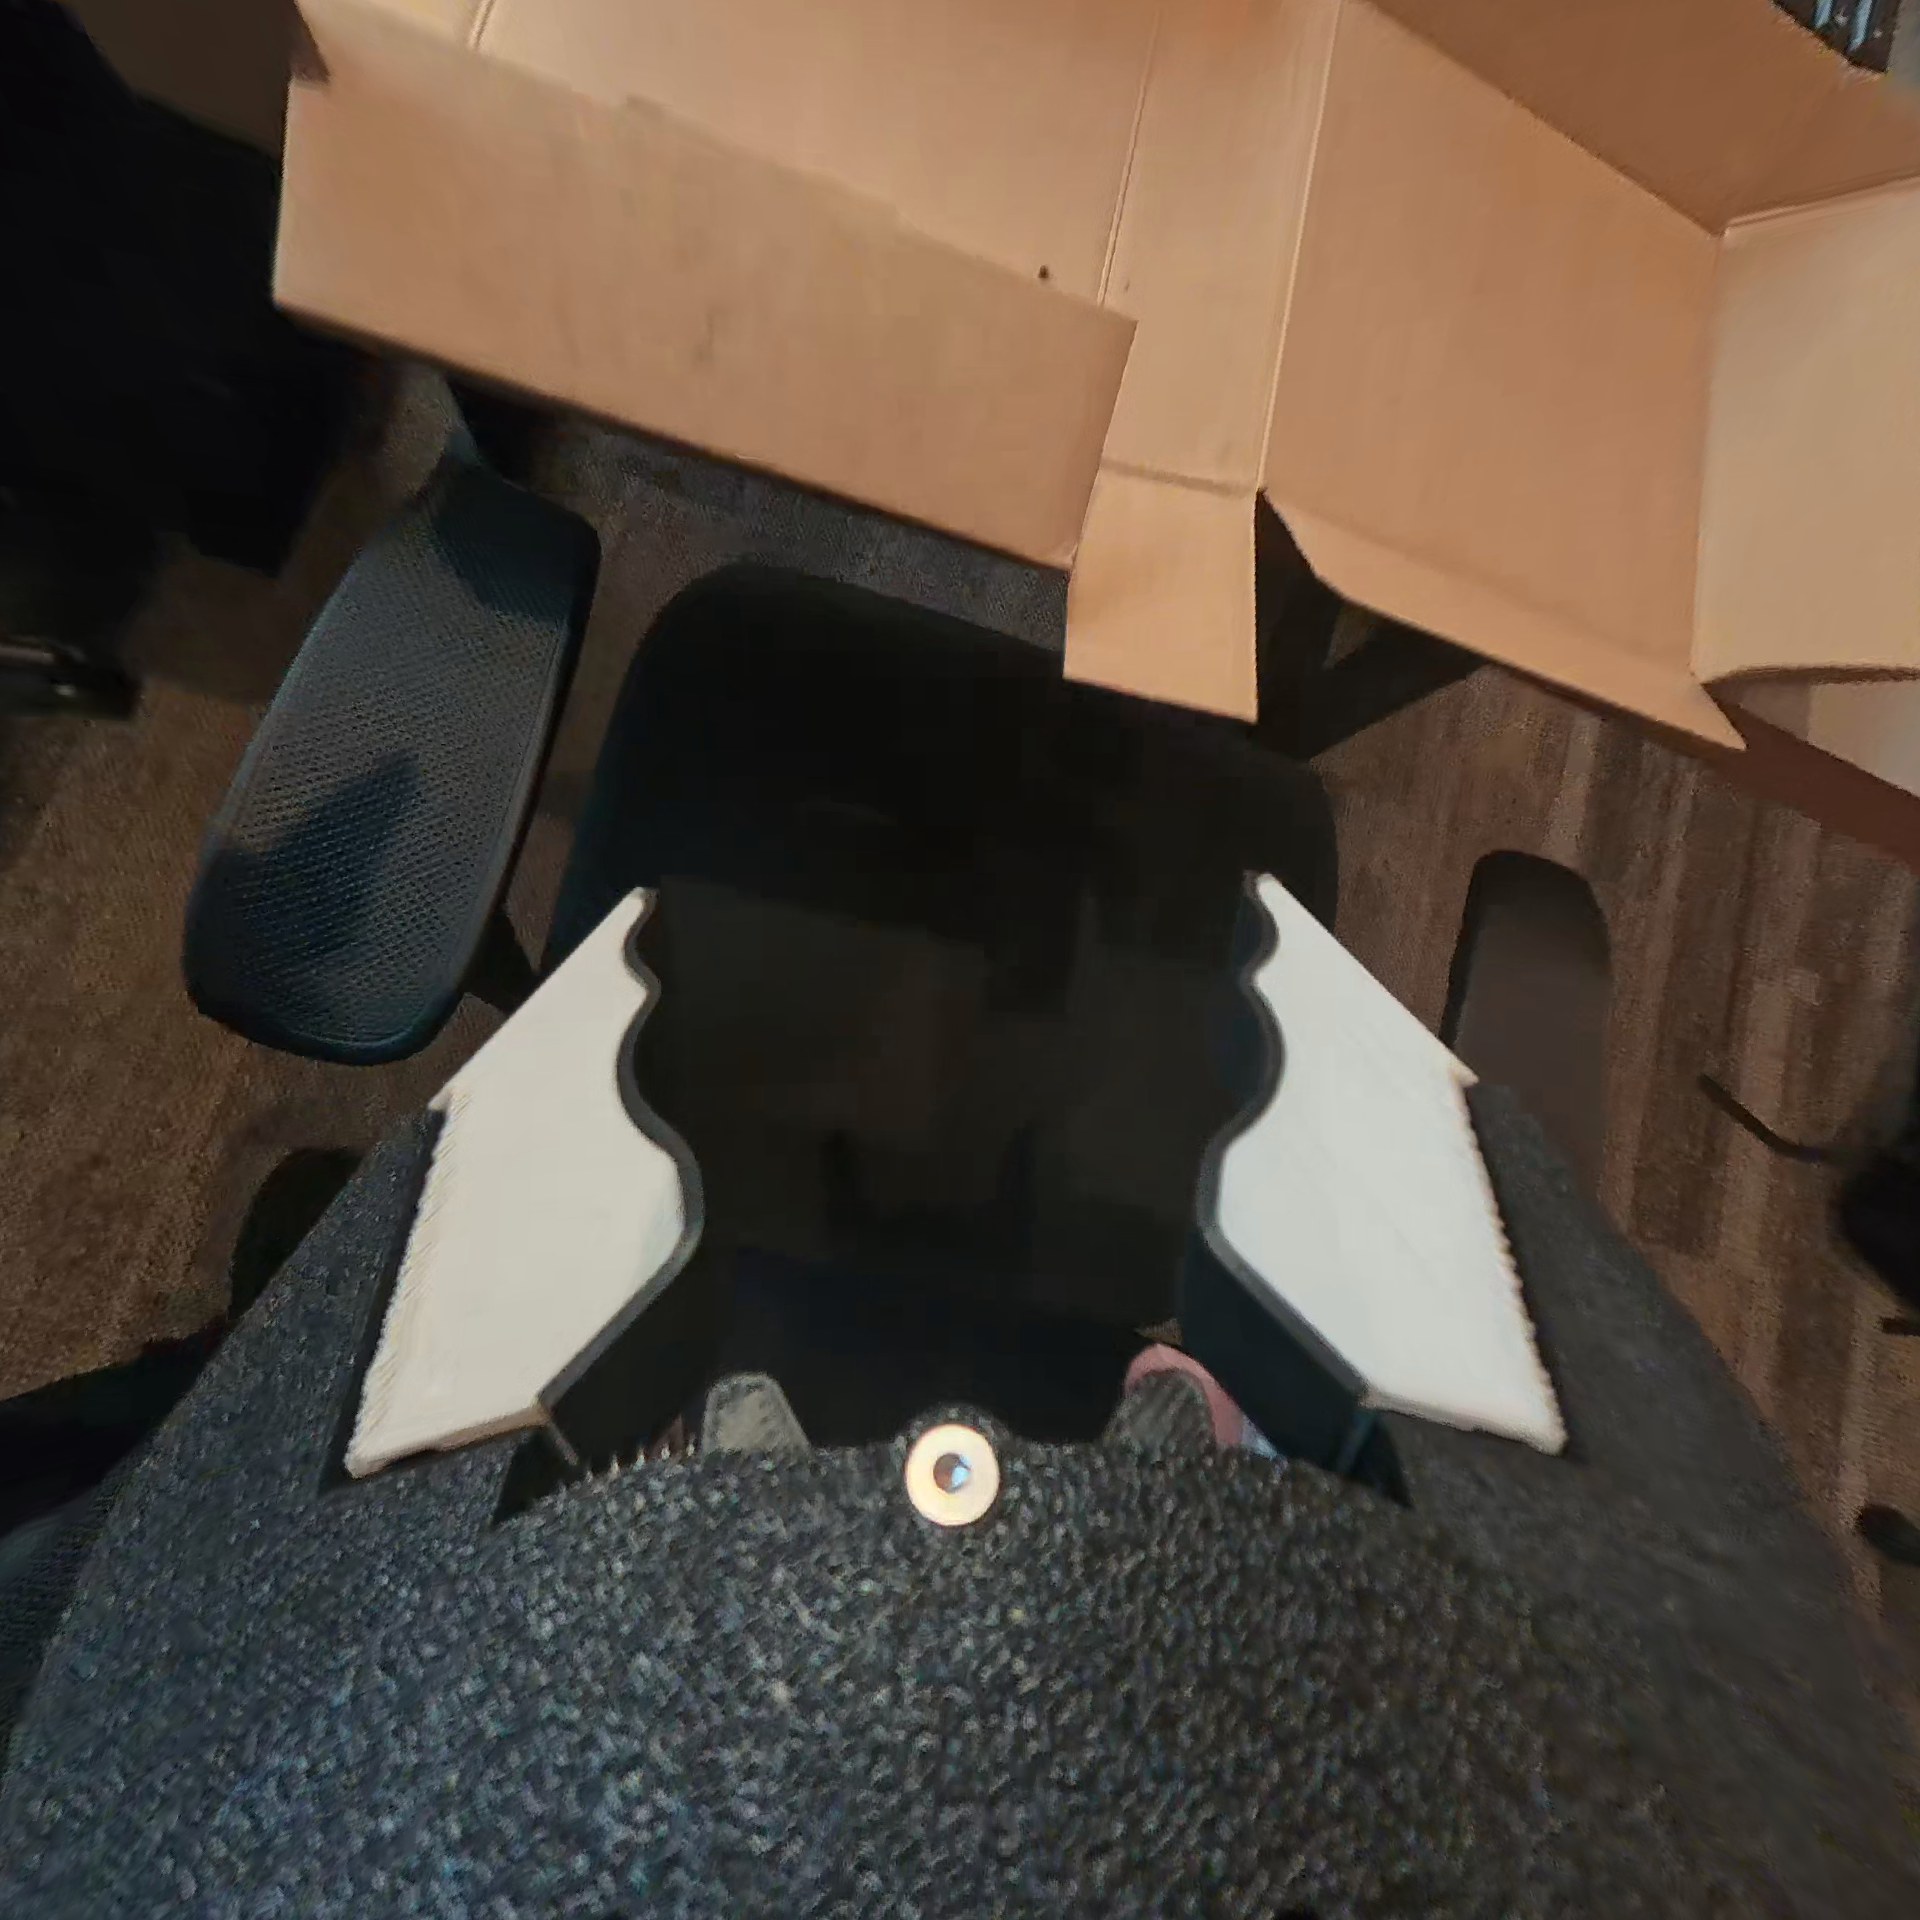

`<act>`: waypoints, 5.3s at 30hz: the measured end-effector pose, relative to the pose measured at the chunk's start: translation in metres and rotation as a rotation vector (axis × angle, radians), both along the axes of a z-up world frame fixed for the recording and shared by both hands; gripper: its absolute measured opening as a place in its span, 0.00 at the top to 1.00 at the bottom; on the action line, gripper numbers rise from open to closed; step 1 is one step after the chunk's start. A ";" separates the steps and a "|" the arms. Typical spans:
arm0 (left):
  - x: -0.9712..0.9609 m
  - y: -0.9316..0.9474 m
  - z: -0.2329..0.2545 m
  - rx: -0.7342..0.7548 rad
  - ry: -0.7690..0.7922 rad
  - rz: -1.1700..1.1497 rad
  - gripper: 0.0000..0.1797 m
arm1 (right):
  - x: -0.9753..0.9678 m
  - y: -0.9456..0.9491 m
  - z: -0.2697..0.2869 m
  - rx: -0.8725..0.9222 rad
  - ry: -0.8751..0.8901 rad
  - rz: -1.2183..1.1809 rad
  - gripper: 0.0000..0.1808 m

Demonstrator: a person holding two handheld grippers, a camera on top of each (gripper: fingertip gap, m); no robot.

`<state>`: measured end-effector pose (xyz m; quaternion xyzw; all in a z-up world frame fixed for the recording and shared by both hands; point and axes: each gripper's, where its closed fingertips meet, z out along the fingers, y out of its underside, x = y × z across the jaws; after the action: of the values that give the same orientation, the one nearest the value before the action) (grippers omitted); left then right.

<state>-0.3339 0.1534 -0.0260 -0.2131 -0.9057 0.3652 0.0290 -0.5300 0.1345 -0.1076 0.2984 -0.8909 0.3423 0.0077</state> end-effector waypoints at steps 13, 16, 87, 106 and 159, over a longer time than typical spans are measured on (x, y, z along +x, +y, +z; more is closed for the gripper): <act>-0.060 0.023 -0.015 -0.018 0.036 0.041 0.57 | -0.041 0.108 -0.024 0.120 -0.097 -0.046 0.40; -0.076 0.024 -0.021 -0.010 0.064 0.068 0.57 | -0.043 0.107 -0.028 0.144 -0.151 -0.087 0.40; 0.016 0.105 -0.131 0.060 -0.140 0.180 0.46 | 0.017 -0.013 -0.016 -0.125 -0.164 0.102 0.39; 0.139 0.081 -0.171 0.270 0.081 -0.218 0.45 | 0.134 -0.105 -0.058 -0.119 0.889 0.352 0.85; 0.052 -0.027 -0.015 0.191 0.616 -0.625 0.41 | 0.180 -0.125 0.298 -0.486 0.335 0.272 0.92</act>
<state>-0.2823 0.1264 -0.0412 -0.3541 -0.7766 0.3002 0.4258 -0.3503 0.0094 0.1900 0.4563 -0.7213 0.4891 0.1796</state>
